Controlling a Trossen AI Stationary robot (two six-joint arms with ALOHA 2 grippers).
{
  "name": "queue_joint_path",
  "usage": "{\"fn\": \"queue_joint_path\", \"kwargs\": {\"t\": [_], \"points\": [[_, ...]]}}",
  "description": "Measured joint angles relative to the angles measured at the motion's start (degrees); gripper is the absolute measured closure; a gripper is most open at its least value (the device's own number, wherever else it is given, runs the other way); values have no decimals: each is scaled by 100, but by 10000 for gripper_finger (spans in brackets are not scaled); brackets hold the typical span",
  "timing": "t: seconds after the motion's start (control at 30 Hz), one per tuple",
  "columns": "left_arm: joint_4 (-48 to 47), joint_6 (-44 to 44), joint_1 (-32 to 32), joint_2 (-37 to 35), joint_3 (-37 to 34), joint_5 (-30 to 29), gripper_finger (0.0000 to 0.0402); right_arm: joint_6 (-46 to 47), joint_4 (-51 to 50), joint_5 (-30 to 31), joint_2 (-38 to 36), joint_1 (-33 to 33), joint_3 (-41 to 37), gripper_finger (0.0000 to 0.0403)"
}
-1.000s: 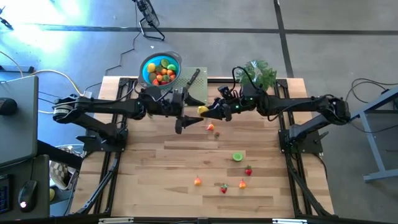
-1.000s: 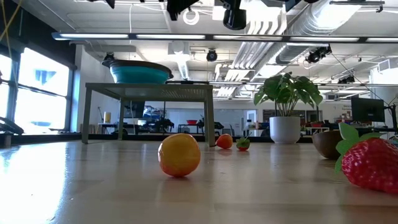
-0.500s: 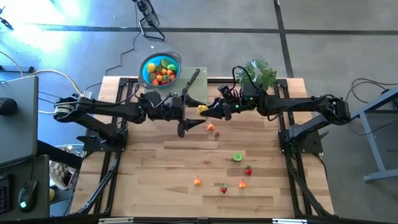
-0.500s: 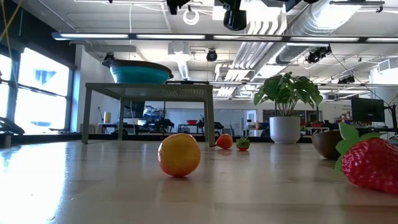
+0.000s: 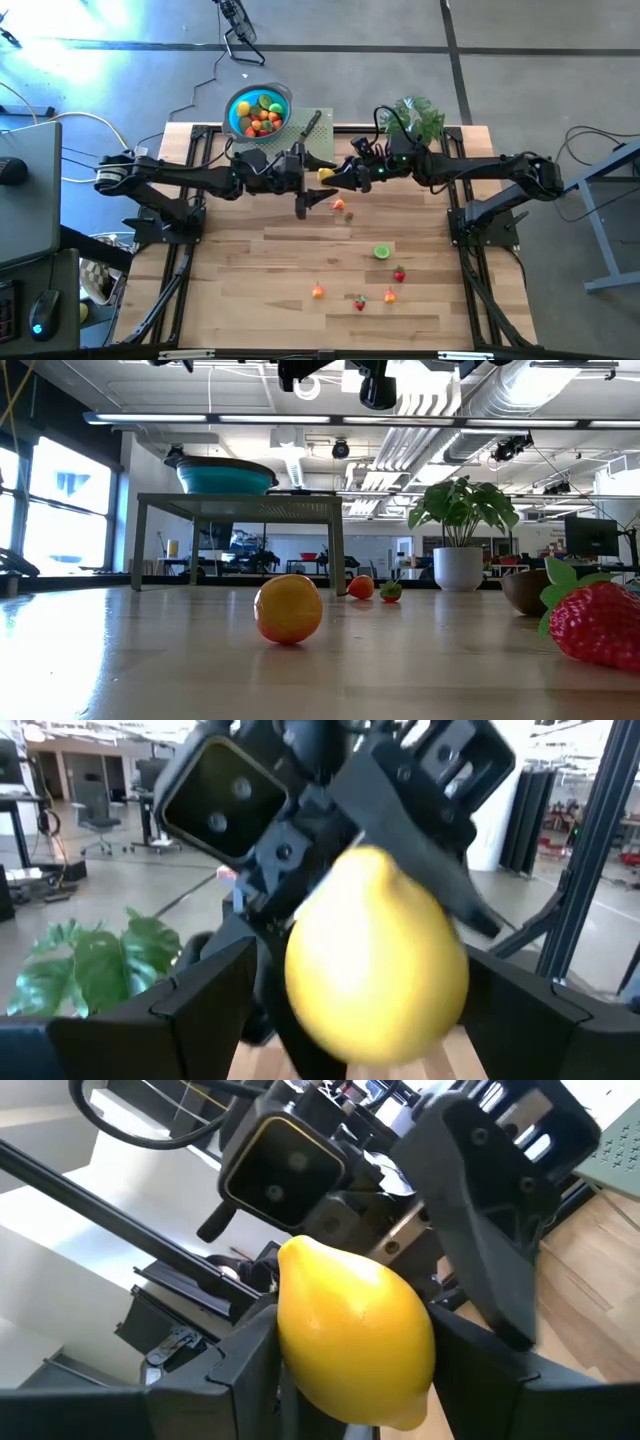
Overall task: Pick & Place Fruit
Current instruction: Put the lemon into the strainer bowl on the shelf
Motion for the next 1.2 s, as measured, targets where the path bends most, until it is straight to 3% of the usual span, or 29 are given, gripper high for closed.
{"fn": "queue_joint_path", "kwargs": {"t": [0.37, 0.77, 1.2], "points": [[5, -4, 0, 27, 17, 18, 97, -11, 2, 0, 0, 4, 0, 196], [56, 45, 11, 25, 17, -53, 189, 68, -24, 48, 2, -2, 0, 198], [68, -157, 7, 20, 17, 22, 195, 28, -18, -11, 2, 2, 0, 200]]}}
